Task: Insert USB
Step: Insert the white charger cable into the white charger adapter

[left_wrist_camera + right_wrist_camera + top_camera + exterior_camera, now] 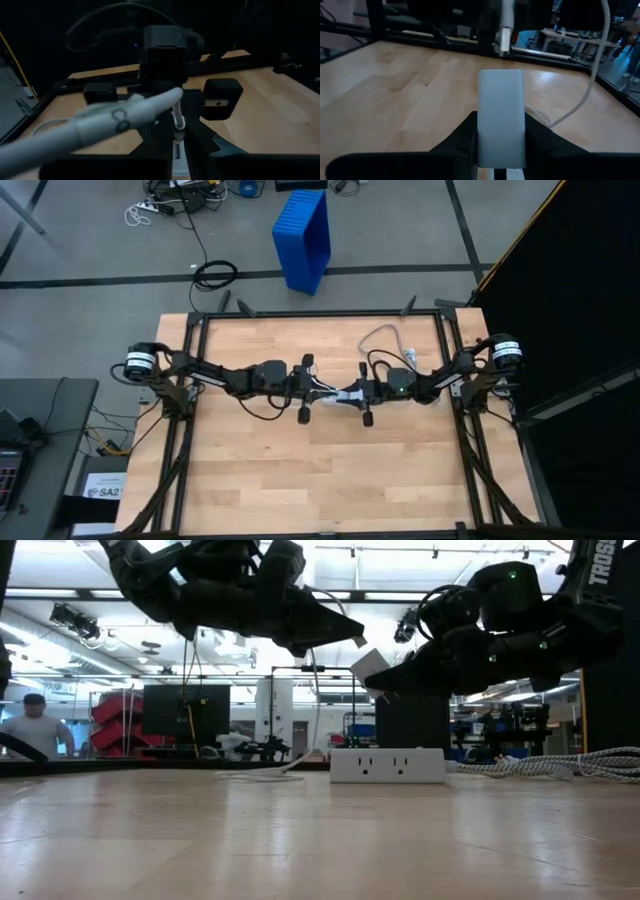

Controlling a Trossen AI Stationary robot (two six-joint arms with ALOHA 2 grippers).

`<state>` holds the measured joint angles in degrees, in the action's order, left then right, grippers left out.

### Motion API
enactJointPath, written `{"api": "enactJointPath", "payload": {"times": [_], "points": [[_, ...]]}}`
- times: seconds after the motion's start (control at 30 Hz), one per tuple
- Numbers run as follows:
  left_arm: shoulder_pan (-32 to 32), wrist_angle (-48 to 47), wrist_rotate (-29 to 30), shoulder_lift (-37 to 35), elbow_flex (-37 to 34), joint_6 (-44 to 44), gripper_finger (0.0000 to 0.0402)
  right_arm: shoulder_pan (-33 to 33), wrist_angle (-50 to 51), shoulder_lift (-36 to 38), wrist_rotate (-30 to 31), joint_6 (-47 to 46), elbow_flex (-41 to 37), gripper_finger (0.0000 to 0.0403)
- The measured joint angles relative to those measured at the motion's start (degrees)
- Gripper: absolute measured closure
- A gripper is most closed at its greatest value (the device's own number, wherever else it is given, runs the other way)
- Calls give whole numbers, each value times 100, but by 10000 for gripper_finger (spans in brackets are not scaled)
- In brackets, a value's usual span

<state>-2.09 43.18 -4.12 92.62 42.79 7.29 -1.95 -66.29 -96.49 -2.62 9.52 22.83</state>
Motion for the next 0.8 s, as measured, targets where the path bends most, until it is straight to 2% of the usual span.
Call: {"api": "enactJointPath", "payload": {"times": [0.8], "points": [[9,7,127,30,-5,-31,396,80,-458,4,-18,-46,-7,333]]}}
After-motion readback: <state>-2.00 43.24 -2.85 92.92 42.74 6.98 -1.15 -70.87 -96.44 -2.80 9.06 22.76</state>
